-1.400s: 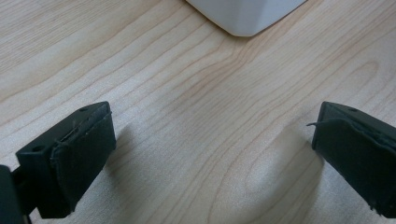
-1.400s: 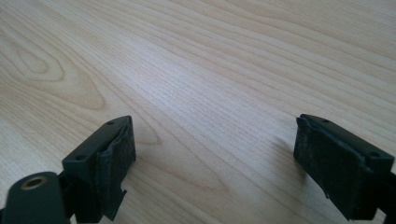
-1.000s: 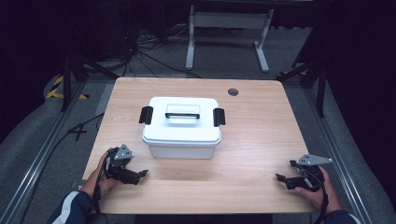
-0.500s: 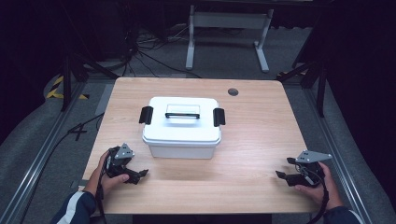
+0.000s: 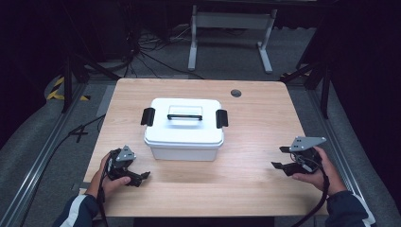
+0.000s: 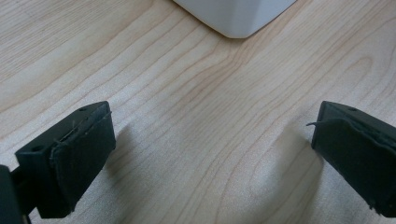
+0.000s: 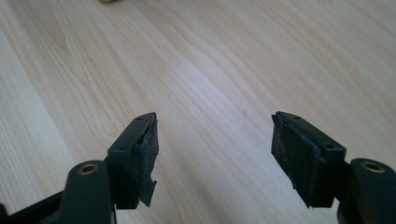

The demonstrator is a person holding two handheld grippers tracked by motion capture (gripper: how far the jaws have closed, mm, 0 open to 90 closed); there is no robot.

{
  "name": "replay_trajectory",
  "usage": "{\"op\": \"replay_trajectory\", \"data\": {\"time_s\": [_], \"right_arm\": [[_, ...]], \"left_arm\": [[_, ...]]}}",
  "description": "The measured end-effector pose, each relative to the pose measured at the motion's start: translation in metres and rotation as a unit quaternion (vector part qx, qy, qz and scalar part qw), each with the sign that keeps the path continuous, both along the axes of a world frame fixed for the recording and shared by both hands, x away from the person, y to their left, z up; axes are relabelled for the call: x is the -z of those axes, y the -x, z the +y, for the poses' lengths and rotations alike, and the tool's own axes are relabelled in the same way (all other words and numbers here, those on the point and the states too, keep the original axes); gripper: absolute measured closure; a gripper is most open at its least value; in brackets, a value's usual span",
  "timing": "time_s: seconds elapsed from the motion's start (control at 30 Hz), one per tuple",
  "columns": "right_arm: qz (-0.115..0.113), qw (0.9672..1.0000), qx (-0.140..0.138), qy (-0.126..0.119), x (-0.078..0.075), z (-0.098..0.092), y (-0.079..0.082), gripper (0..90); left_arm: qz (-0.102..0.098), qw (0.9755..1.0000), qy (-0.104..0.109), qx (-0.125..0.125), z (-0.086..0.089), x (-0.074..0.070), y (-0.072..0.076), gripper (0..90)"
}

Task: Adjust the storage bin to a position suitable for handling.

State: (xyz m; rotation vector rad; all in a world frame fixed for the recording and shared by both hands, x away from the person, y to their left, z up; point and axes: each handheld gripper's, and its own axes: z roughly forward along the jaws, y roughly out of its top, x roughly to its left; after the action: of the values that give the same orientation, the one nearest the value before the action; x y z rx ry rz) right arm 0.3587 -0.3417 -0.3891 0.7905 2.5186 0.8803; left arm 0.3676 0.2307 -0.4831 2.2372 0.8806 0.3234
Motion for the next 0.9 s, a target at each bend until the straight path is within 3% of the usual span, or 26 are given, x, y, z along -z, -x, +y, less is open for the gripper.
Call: {"op": "replay_trajectory", "data": {"time_s": [0.17, 0.57, 0.67, 0.9], "right_arm": [[-0.014, 0.9995, -0.024, 0.011, -0.012, 0.017, -0.008, 33.9], [-0.023, 0.9963, -0.073, 0.039, -0.034, 0.056, -0.026, 35.0], [-0.025, 0.9959, -0.080, 0.035, -0.041, 0.062, -0.030, 36.0], [-0.038, 0.9922, -0.110, 0.047, -0.068, 0.085, -0.044, 38.6]], "left_arm": [[-0.002, 1.0000, 0.001, 0.001, 0.000, 0.000, 0.000, 0.2], [-0.002, 1.0000, 0.001, 0.003, 0.001, 0.000, 0.000, 0.3], [-0.002, 1.0000, 0.001, 0.003, 0.001, 0.000, 0.000, 0.3], [-0.002, 1.0000, 0.001, 0.004, 0.001, 0.000, 0.000, 0.3]]}}
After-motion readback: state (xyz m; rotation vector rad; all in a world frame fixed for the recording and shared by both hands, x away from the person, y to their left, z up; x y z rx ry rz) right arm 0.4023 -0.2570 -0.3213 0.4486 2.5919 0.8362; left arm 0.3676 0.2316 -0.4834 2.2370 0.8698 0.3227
